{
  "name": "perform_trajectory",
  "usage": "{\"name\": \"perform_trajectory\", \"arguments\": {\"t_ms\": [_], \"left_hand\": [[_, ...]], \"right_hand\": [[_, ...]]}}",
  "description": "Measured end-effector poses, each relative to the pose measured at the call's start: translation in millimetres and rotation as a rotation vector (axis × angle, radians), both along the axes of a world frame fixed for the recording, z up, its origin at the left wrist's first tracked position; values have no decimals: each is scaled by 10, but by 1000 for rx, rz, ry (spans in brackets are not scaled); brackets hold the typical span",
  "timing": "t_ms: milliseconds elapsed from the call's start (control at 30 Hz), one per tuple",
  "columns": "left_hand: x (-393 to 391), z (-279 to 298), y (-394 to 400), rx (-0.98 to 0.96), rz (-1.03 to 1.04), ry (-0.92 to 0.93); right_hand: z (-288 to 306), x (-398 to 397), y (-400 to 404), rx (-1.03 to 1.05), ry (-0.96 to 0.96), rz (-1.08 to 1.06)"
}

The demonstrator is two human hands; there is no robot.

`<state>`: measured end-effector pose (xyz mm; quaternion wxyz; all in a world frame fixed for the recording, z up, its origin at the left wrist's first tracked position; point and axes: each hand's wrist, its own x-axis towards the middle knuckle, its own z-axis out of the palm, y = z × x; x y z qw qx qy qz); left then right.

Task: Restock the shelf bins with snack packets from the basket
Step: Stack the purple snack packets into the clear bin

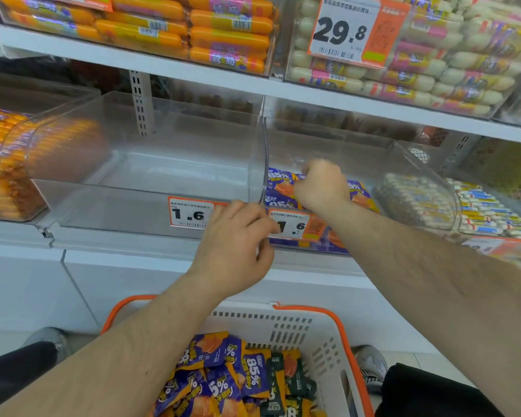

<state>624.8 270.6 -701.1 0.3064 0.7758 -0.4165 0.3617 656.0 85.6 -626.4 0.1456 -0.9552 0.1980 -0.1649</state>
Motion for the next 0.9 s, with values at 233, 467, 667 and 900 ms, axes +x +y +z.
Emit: {"name": "perform_trajectory", "arguments": {"t_ms": [233, 467, 667, 900], "left_hand": [[-54, -321, 178, 1250, 8, 923], [-57, -500, 266, 1186, 58, 976], [-35, -577, 257, 1192, 48, 1000], [-37, -517, 285, 1153, 44, 1049]], "right_hand": [[-1098, -805, 314, -61, -687, 459], [-2684, -1152, 491, 711, 516, -63], [-3010, -1184, 813, 1183, 727, -283], [-3152, -1132, 961, 1208, 564, -265]]}}
